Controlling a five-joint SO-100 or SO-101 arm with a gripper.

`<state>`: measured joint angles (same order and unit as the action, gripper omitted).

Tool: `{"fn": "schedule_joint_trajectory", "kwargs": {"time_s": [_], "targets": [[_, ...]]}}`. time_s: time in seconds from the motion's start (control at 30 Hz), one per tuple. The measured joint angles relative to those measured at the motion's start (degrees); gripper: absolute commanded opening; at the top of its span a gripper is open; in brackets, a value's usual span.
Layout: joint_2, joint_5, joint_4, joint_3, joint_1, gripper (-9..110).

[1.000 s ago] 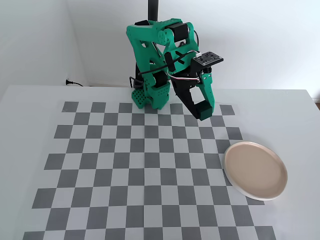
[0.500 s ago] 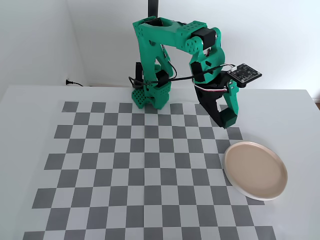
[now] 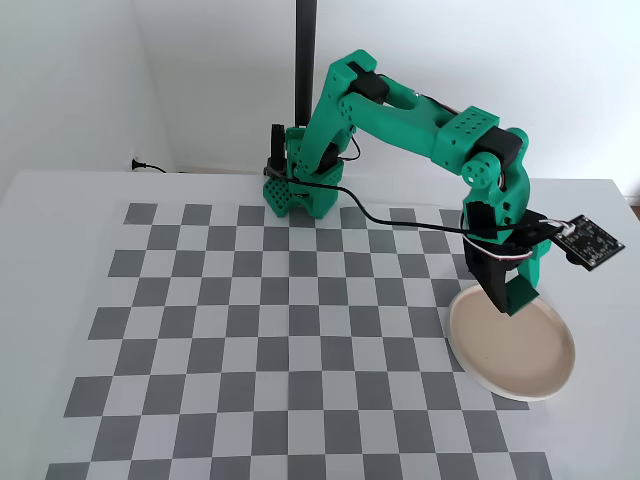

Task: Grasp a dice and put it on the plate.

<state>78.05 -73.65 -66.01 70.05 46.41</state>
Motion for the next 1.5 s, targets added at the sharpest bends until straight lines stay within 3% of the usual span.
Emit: {"fn": "schedule_joint_trajectory", "kwargs": {"time_s": [0.3,0.47,1.07,1.33,1.5], "targets": [[-25.5,0.8,-3.2,-23.9,1.0,-4],[-33.8,0.8,-4.2,-32.2,1.0,7],[-34.2,3.4,-6.9,-33.9,1.0,18],[-33.4,4.2,-10.0,-33.9,1.0,16],[-22.8,4.2,-18.2,-33.9,1.0,6]]}}
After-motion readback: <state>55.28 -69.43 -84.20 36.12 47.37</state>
